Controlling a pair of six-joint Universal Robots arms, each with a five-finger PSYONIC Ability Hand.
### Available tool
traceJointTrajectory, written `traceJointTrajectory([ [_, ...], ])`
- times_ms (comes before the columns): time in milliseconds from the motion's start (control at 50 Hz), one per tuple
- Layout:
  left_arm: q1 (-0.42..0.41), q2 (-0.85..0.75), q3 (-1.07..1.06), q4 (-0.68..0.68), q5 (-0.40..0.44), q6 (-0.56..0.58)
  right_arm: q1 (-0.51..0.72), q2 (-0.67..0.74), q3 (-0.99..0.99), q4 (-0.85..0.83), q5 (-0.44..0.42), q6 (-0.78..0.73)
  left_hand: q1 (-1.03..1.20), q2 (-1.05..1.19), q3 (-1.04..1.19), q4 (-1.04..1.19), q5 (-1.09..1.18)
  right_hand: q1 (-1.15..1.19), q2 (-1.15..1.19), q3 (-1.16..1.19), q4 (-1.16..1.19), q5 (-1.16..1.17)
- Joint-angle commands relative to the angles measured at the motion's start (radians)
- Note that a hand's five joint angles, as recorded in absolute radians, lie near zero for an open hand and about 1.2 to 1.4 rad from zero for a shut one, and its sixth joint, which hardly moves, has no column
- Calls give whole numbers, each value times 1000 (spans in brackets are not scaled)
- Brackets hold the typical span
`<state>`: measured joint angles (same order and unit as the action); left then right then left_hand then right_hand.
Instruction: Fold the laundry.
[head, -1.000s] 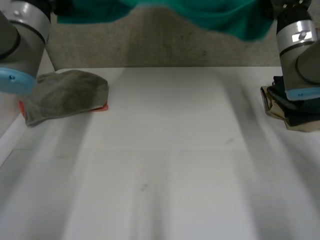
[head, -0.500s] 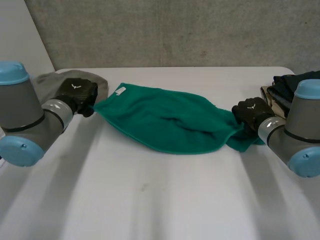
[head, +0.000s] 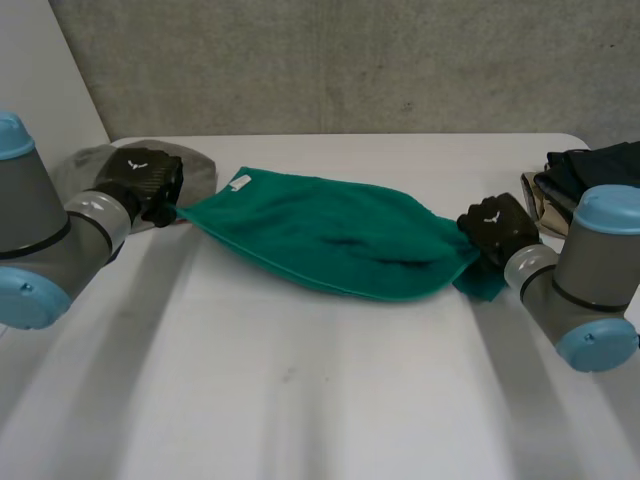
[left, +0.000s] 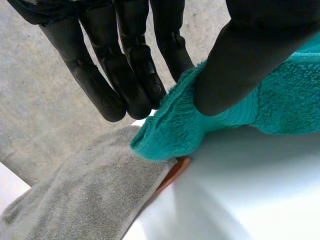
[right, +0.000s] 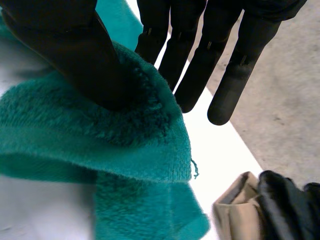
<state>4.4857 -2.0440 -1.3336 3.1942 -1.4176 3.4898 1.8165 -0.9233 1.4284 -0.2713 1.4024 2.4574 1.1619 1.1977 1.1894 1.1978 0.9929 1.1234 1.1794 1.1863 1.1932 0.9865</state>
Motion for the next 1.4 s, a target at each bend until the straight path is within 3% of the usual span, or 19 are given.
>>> traceJointTrajectory([
  [20, 6, 143, -4, -86, -3, -2, -39, -215, 18, 17, -3, 58, 234, 199, 207, 198, 229, 273, 217, 210, 203, 235],
  [120, 21, 403, 25, -177, 2, -9, -84, -446, -49, 136, -20, 97, 234, 199, 207, 198, 229, 273, 217, 210, 203, 235],
  [280, 50, 645, 145, -264, 40, -49, -195, -574, -282, 495, -128, 153, 234, 199, 207, 198, 229, 273, 217, 210, 203, 235],
  [440, 56, 547, 214, -361, 55, -57, -243, -508, -379, 629, -229, 163, 234, 199, 207, 198, 229, 273, 217, 210, 203, 235],
  [580, 47, 297, 208, -412, 49, -45, -192, -310, -339, 666, -227, 74, 234, 199, 207, 198, 229, 273, 217, 210, 203, 235],
  [680, 18, 87, 229, -410, 46, -31, -143, -123, -347, 641, -177, 20, 234, 199, 207, 198, 229, 273, 217, 210, 203, 235],
  [820, -13, -180, 442, -408, 14, 21, -71, 116, -505, 476, -45, 11, 234, 199, 207, 198, 229, 273, 217, 210, 203, 235],
  [900, -22, -180, 608, -373, -3, 6, -42, 166, -653, 278, 3, 28, 234, 199, 207, 198, 229, 273, 217, 210, 203, 235],
  [1020, -5, -16, 666, 13, -119, -184, -43, 78, -674, -216, 70, 227, 234, 199, 207, 198, 229, 273, 217, 210, 203, 235],
  [1100, -9, 41, 633, 125, -133, -245, -36, 46, -615, -433, 78, 319, 234, 199, 207, 198, 229, 273, 217, 210, 203, 235],
  [1200, -17, 1, 567, 60, -110, -216, -25, 47, -608, -372, 56, 305, 234, 199, 207, 198, 229, 273, 217, 210, 203, 235],
  [1400, -11, -94, 384, -19, -110, -138, 17, 103, -533, -91, 10, 224, 234, 199, 207, 198, 229, 273, 217, 210, 203, 235],
])
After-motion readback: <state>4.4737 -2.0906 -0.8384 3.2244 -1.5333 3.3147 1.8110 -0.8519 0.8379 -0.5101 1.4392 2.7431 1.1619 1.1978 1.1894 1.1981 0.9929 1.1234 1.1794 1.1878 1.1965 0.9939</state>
